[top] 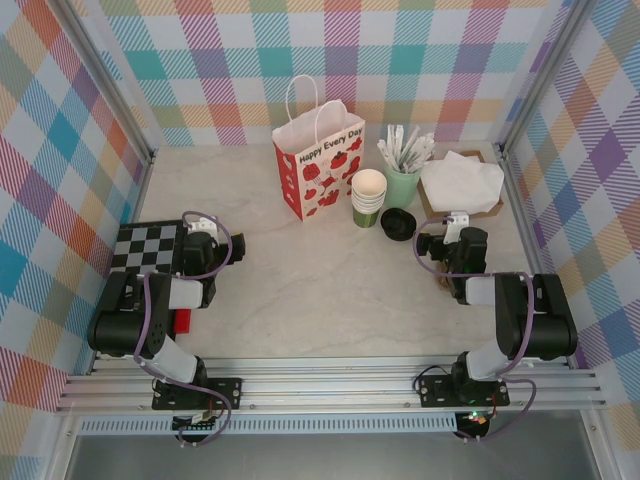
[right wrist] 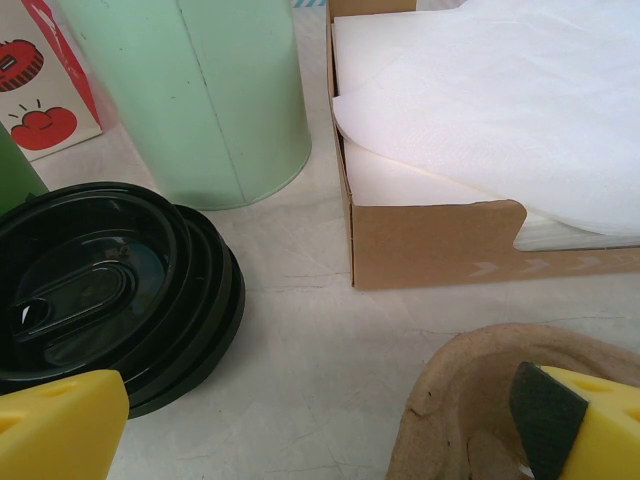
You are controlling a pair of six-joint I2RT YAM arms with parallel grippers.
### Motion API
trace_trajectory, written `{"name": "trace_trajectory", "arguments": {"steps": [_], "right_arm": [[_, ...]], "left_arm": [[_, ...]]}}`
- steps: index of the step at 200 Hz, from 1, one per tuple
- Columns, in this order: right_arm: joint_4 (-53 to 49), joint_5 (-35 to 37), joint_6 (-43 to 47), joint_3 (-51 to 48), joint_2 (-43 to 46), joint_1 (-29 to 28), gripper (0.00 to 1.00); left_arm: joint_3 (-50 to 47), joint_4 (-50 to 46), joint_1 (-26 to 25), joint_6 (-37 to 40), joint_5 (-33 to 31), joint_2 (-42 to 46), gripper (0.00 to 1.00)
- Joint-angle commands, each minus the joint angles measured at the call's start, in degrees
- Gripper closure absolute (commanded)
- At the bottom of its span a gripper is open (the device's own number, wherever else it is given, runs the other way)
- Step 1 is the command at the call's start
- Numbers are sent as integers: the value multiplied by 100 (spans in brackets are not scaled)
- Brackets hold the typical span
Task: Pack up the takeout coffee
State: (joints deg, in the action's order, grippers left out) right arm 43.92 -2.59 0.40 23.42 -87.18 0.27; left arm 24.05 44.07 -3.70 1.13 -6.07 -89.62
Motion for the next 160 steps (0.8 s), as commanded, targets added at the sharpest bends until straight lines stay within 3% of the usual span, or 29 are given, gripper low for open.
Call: {"name": "trace_trajectory", "arguments": {"steps": [1, 53, 68, 90, 107, 115, 127, 148, 160], "right_arm": [[82, -108, -106, 99, -23, 17, 0], [116, -124, -116, 84, -17, 30, 0], [-185, 167, -241, 164, 193, 31, 0], [-1106, 308, -301, 261, 1073, 25, 0], [-2070, 315, -577, 425, 1907, 27, 0], [-2674, 353, -844, 602, 2217, 27, 0], [-3647, 328, -1334, 932, 2521, 27, 0], [-4657, -797, -1884, 1370, 2696, 19, 0], [-5041, -1017, -2462, 1565, 2659, 10, 0]], "left_arm": [[29, 156, -56, 28, -47, 6, 0], [65, 62, -53, 118, 147, 39, 0], [153, -187, -56, 183, 267, 168, 0], [538, -1485, -99, 53, -322, 800, 0], [460, -1833, -201, -176, -959, 1539, 0], [436, -2040, -275, -485, -1348, 1938, 0], [724, -3083, -348, -1270, -1839, 2492, 0], [1520, -5162, -650, -2502, -2269, 3064, 0], [1884, -5934, -1015, -3090, -2536, 3207, 0]]}}
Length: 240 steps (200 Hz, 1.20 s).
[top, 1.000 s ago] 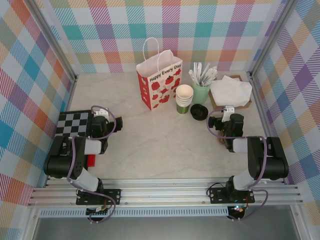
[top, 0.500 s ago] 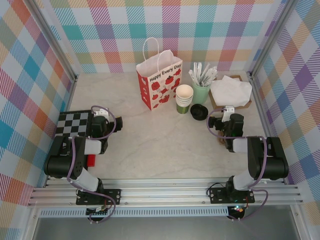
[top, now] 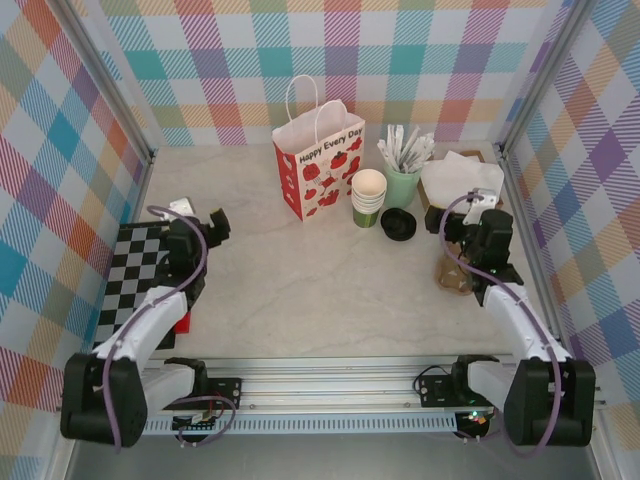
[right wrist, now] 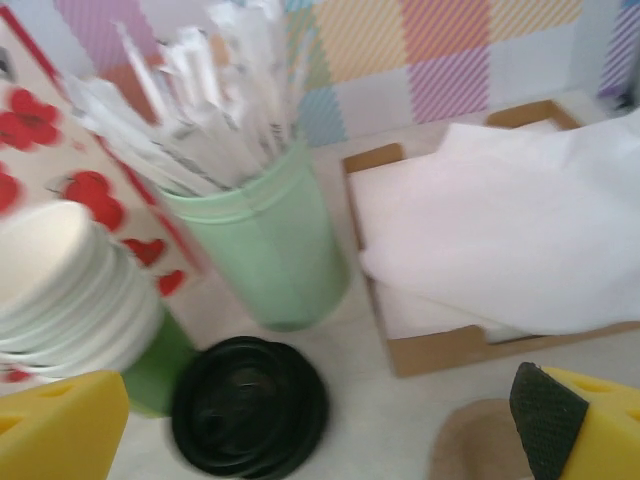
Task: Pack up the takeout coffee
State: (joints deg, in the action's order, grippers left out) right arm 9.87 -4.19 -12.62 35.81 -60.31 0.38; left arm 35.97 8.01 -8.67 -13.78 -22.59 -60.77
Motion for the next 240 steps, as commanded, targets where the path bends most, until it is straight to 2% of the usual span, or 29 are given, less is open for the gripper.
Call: {"name": "trace_trajectory", "arguments": {"steps": [1, 18, 38, 48, 55, 65, 79, 90, 105, 132, 143, 159, 205, 240], "right_arm": [[-1672, -852, -1205, 337, -34, -2, 0], [-2522, -700, -1844, 681, -256, -4, 0], [-2645, -1831, -1840, 1004, -459, -74, 3], [-2929, -2064, -1944, 1395, -577, -246, 3], [-3318, -1865, -2051, 1760, -679, -424, 3], [-3885, -1215, -2257, 2291, -825, -742, 6], [-4425, -408, -2621, 2889, -1153, -1120, 10], [-4636, -14, -2766, 3323, -1502, -1294, 9], [-4798, 387, -2787, 3881, -2075, -1397, 15], [-5250, 415, -2360, 5230, -3263, -1574, 34], [-5421, 564, -2189, 5664, -3586, -1685, 43], [-5476, 652, -2044, 6034, -3905, -1749, 51], [-6036, 886, -1510, 7085, -4763, -1935, 60], [-6243, 1119, -1290, 7404, -5034, -2029, 67]], "left_arm": [[715, -2478, -564, -1649, -903, 330, 0], [1069, -3227, -1216, -2373, -904, 388, 0], [1184, -3272, -1810, -2854, -272, 226, 0], [1195, -3179, -1911, -3105, 188, 73, 0], [1124, -2981, -1919, -3219, 560, -33, 0], [962, -2543, -1923, -3322, 1045, -152, 0], [835, -2094, -1925, -3497, 1343, -303, 0], [906, -2107, -1922, -3552, 1366, -455, 0], [1066, -2247, -1923, -3544, 1311, -687, 0], [1204, -2346, -1927, -3542, 1320, -966, 0], [1226, -2343, -1923, -3544, 1315, -1056, 0], [1278, -2593, -1920, -3544, 1232, -1196, 0], [1610, -2874, -1915, -3465, 1163, -1675, 0], [1743, -2954, -1915, -3454, 1198, -1930, 0]]}}
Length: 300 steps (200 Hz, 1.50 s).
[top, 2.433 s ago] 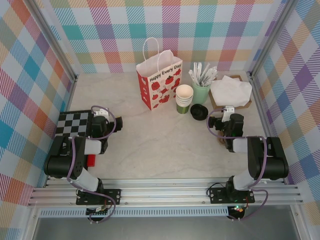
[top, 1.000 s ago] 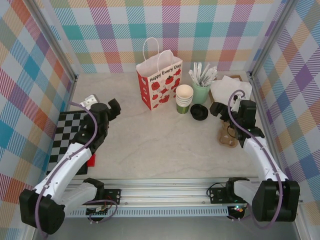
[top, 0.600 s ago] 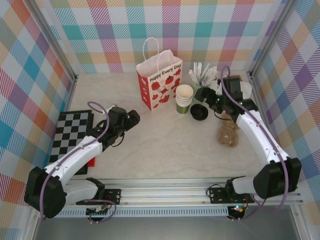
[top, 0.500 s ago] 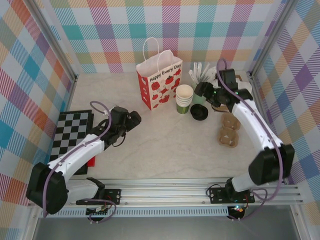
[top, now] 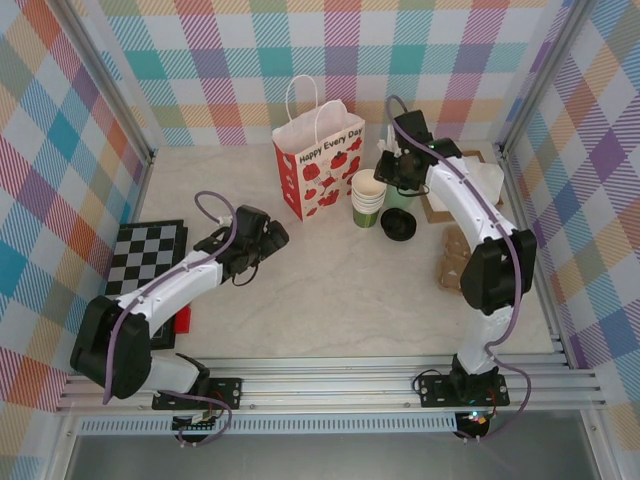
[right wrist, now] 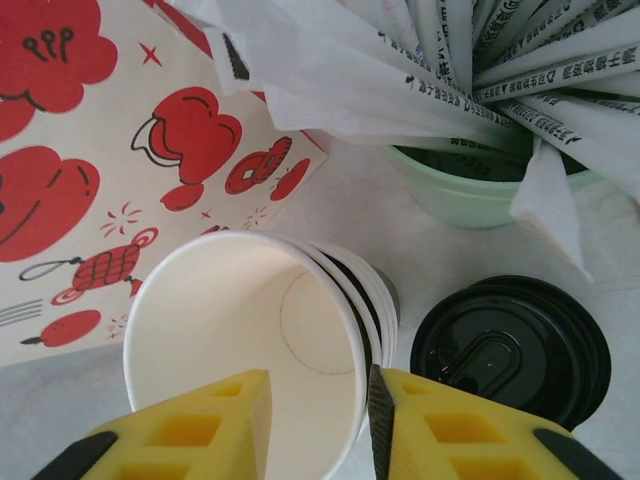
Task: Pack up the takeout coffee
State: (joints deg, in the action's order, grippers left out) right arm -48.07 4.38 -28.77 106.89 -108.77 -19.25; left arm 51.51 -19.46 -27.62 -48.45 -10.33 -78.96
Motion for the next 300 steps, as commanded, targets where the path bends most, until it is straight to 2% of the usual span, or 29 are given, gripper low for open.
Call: {"name": "trace_trajectory", "arguments": {"steps": [1, 81, 126, 179, 250, 271, 300], "right_arm": [[-458, 272, 331, 306, -197, -68, 67], [-733, 564, 587, 668, -618, -202, 74], [-734, 616, 645, 734, -663, -237, 88], [-786, 654, 803, 862, -514, -242, 100], [-889, 417, 901, 1490, -172, -252, 100], [-1063, 560, 951, 1596, 113, -306, 100], [-1215, 847, 990, 1250, 723, -604, 100]], "left_arm": [[187, -203, -22, 12, -29, -116, 0], [202, -363, -19, -7, -147, -166, 0], [246, -451, -22, 14, -199, -195, 0], [280, -488, -25, 21, -184, -178, 0], [441, -623, -15, 128, -68, 67, 0], [586, -732, -16, 238, 18, 222, 0], [746, -979, -16, 283, -64, 430, 0]]}}
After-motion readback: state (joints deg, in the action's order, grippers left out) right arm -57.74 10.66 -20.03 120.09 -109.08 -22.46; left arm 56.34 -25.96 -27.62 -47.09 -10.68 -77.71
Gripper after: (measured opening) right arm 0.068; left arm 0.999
